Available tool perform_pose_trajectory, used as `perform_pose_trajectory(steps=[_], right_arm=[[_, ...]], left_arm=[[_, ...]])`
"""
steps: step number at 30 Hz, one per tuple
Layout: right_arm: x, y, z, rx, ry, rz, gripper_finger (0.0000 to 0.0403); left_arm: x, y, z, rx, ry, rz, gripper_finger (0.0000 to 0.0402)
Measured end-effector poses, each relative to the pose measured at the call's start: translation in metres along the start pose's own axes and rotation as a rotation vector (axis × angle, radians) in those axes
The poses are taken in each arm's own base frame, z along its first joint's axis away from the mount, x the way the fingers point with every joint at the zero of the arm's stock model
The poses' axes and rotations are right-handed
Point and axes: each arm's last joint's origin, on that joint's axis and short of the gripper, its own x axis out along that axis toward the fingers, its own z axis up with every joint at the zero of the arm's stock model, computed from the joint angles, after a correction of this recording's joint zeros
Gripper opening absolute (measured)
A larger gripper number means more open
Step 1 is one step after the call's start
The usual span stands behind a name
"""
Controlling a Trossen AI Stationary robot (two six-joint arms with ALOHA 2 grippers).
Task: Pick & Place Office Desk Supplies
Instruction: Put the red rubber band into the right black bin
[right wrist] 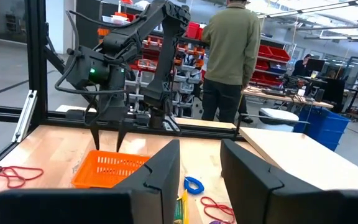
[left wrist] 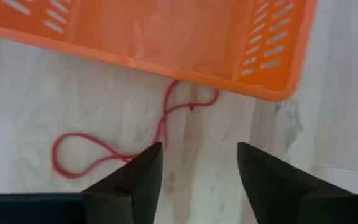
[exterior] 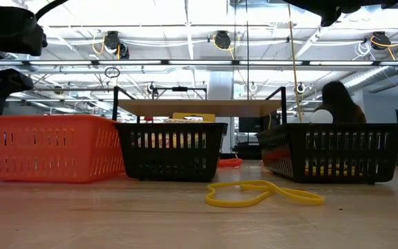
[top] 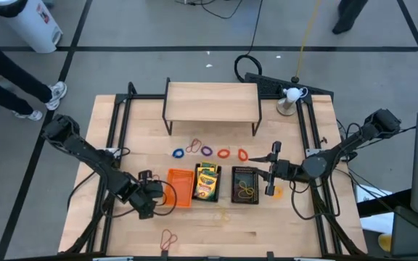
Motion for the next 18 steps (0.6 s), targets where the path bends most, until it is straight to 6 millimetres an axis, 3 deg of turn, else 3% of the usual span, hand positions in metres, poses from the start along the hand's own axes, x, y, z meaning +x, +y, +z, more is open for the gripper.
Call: perform_pose_trajectory(steps=[6,18], right_arm=[[0.000,0.000,0.000,-0.002,0.001,0.000,0.0105],[0.000,0.000,0.000,-0.002,0.000,0.000,0.0105]], left_arm=[[0.001,0.002,-0.002,0.046,0.011,0.015,0.0218],[0.008,0.012,-0.002,-0.016,0.026,0.040,0.0186]])
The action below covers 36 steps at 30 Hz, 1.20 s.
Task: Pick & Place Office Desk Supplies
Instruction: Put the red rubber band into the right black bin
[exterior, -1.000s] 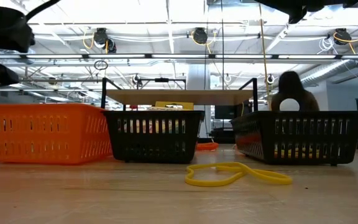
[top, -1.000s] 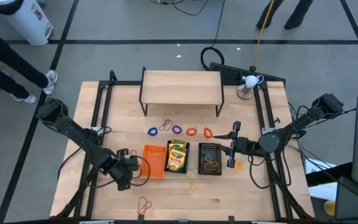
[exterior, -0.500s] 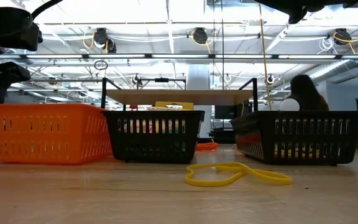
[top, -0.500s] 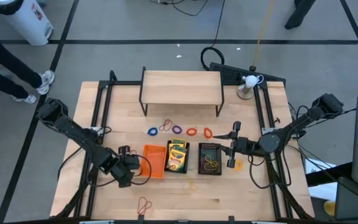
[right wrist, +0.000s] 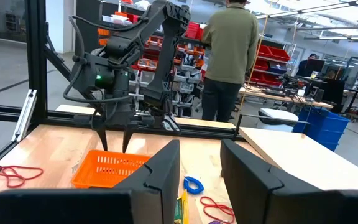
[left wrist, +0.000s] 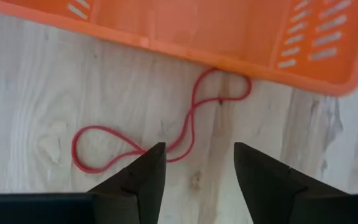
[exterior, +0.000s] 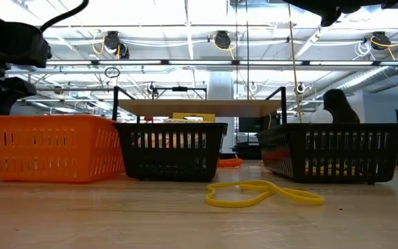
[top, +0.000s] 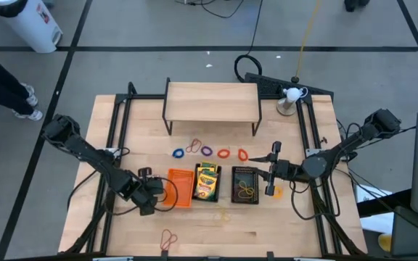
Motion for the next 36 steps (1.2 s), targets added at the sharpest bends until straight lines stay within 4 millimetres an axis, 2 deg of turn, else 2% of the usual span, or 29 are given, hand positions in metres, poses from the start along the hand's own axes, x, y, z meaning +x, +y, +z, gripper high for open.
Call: perform_pose_trajectory(steps=[10,36], right_arm=[[0.0000,0.0001,0.0000,0.000,0.000,0.000,0.0105],[0.0000,0.0000,0.0000,0.017,0.000,0.000,0.0105]], left_arm=[[0.0026,0.0086,0.0093,-0.050,-0.001,-0.003,0.0179],[0.0029,0.0070,0.0106,-0.108,0.027,-0.062,0.0179]])
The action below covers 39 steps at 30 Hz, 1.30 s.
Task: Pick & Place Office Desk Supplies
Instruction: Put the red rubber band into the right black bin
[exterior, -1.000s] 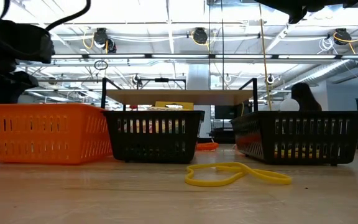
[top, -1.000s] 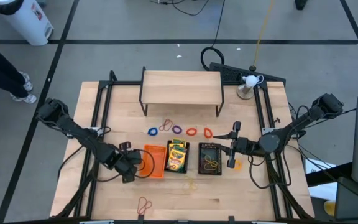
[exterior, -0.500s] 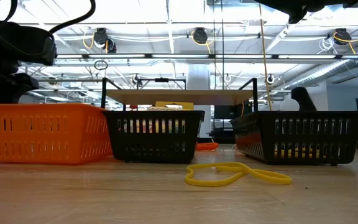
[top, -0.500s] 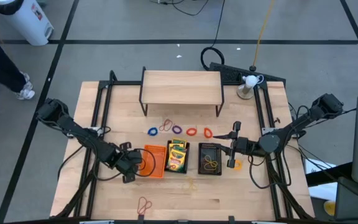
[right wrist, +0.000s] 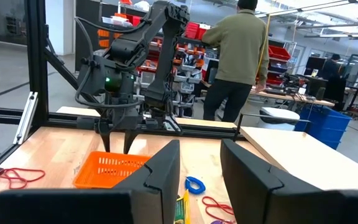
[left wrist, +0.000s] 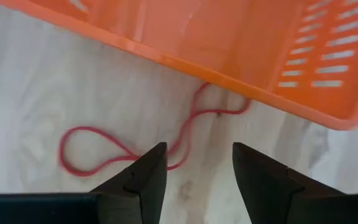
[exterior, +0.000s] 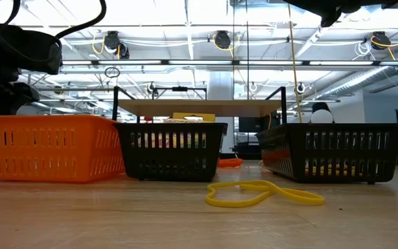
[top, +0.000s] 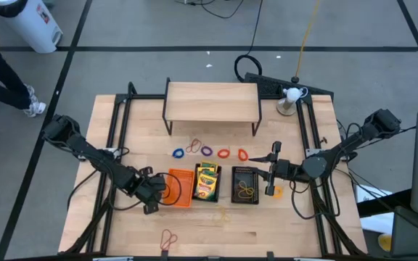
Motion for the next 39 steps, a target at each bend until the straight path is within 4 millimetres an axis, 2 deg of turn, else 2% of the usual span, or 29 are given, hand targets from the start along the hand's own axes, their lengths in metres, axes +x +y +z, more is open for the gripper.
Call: perform_pose_trajectory(steps=[17,25,31,35,39], right_arm=[[0.000,0.000,0.000,0.006,0.000,0.000,0.0105],[0.000,0.000,0.000,0.006,0.000,0.000,0.0105],[0.000,0.000,0.000,0.006,0.000,0.000,0.0105],[0.000,0.000,0.000,0.006,0.000,0.000,0.0105],[0.000,0.000,0.000,0.006,0.000,0.000,0.0105]], left_arm=[[0.001,-0.001,0.001,-0.008,-0.004,-0.012,0.0179],[0.025,-0.003,-0.002,0.017,0.068,0.064,0.0179],[0.031,-0.005,-0.001,0.018,0.075,0.077,0.0178],[0.032,-0.004,-0.002,-0.001,0.076,0.085,0.0140],[0.032,-0.002,-0.002,-0.019,0.070,0.113,0.0051]])
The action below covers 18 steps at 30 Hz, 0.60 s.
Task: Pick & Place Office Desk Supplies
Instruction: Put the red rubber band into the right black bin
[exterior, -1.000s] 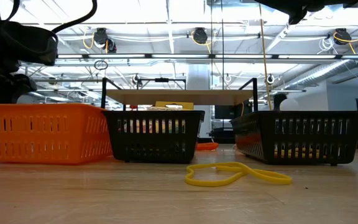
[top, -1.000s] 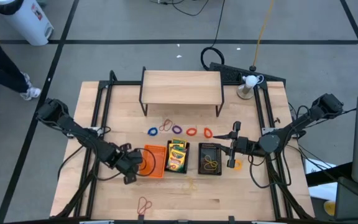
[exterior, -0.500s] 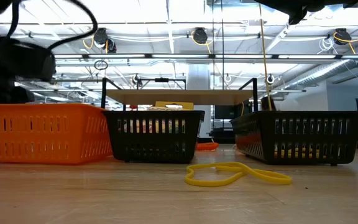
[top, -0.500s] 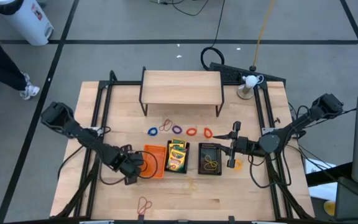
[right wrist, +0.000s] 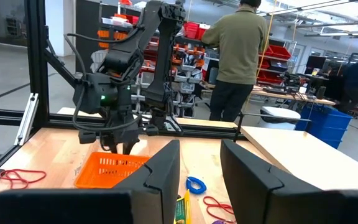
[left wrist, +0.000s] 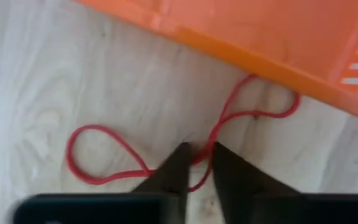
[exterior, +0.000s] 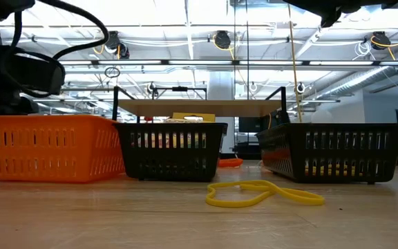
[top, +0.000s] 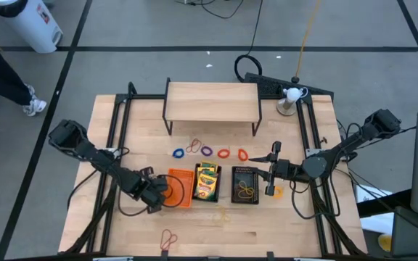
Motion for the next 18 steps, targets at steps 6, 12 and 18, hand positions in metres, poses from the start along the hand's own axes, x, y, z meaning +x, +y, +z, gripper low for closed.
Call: perform_pose_trajectory(steps=[6,12,18], right_arm=[[0.000,0.000,0.000,0.000,0.000,0.000,0.0105],[0.000,0.000,0.000,0.001,0.000,0.000,0.0105],[0.000,0.000,0.000,0.001,-0.001,0.000,0.0105]], left_arm=[[0.000,0.005,-0.003,-0.036,0.015,0.072,0.0006],[-0.013,0.005,-0.006,-0.017,-0.018,0.088,0.0003],[-0.051,0.005,0.000,-0.052,-0.088,0.096,0.0002]])
